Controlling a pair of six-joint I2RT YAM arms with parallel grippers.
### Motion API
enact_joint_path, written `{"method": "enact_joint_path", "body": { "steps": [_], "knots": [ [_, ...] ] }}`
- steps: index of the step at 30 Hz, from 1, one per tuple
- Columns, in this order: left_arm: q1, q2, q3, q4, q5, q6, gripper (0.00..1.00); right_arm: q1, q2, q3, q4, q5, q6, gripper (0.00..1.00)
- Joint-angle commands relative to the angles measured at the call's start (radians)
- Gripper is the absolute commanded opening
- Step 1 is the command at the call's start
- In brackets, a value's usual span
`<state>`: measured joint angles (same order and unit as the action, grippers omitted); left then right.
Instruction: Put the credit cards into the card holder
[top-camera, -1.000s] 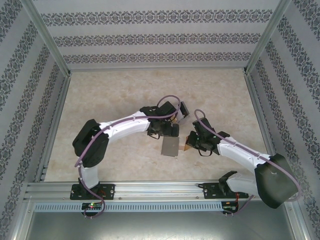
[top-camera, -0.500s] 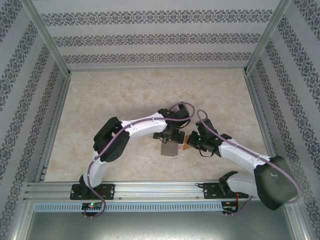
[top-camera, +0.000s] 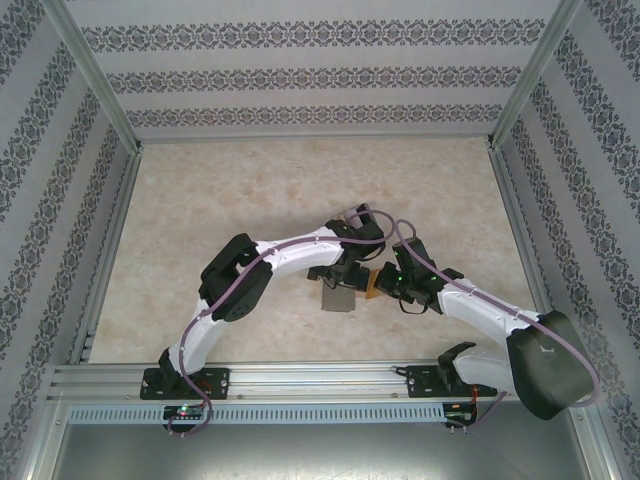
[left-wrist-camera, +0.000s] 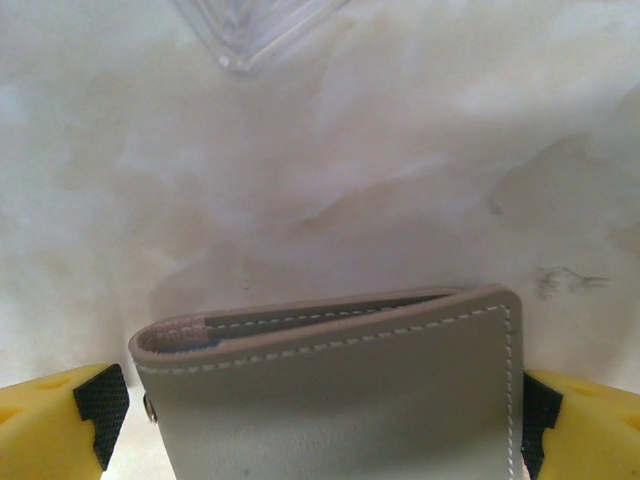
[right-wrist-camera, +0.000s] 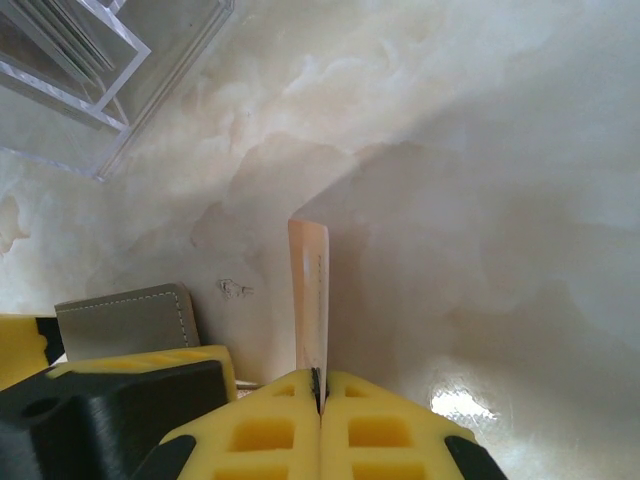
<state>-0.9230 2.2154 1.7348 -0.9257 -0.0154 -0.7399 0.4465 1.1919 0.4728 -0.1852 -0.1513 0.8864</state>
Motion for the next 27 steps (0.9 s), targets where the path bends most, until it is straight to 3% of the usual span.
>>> {"method": "enact_joint_path", "body": {
  "steps": [1,9,17,24,27],
  "knots": [
    [-0.012,0.006,0.009,-0.077,-0.051,-0.008,0.99,-0.012,0.028,-0.029,-0.059,0.031,-0.019,0.03],
    [-0.01,-0.087,-0.004,-0.11,-0.123,-0.009,0.99,-0.012,0.048,-0.019,-0.09,0.073,-0.024,0.02],
    [-0.01,-0.177,-0.075,-0.091,-0.138,-0.025,0.87,-0.014,0.073,-0.005,-0.09,0.076,-0.032,0.02],
    [-0.007,-0.264,-0.168,-0.076,-0.164,-0.053,0.53,-0.014,0.077,0.007,-0.097,0.078,-0.033,0.01],
    [0.005,-0.327,-0.246,-0.028,-0.169,-0.065,0.31,-0.014,0.074,0.01,-0.099,0.077,-0.035,0.01]
  ]
}}
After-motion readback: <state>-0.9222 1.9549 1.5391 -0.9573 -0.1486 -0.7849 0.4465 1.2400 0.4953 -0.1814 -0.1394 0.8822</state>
